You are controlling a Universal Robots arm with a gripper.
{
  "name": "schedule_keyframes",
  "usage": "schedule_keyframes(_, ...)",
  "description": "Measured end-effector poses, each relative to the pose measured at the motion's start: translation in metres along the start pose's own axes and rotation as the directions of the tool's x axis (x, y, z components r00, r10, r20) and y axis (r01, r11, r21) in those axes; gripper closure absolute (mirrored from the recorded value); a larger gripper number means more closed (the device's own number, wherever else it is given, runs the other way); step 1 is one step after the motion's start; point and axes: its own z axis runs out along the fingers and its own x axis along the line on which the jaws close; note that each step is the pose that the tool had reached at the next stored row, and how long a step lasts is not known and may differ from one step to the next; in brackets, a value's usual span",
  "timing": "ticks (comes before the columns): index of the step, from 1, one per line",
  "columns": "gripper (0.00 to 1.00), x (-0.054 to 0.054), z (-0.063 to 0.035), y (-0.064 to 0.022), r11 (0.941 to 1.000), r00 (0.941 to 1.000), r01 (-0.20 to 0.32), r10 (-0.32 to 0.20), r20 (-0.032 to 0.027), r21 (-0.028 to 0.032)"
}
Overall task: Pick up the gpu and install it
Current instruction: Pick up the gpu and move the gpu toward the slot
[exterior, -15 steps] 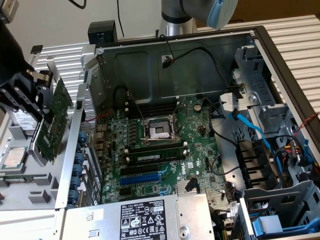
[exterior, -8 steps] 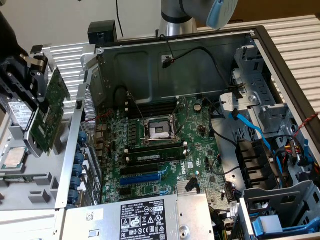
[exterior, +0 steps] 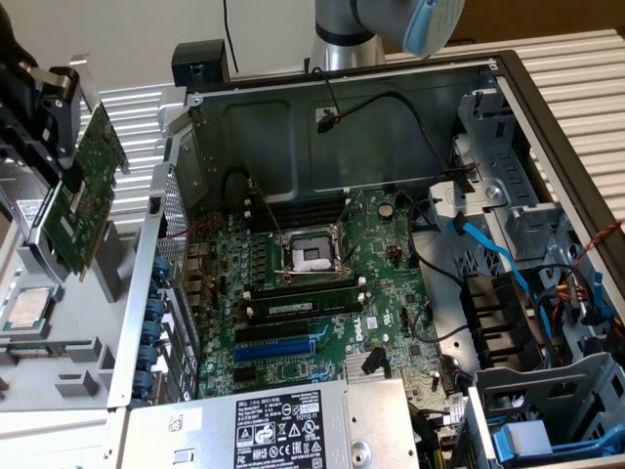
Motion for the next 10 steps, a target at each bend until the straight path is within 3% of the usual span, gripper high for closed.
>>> schedule_keyframes(5,0.74,-0.005,-0.0205,0.005,1.0,1.0,0.001,-0.001,-0.0005,0.0082)
schedule_keyframes(10,0.74,-0.016,-0.0352,0.0097,0.9999,1.0,0.0,0.0,-0.0055,0.0133)
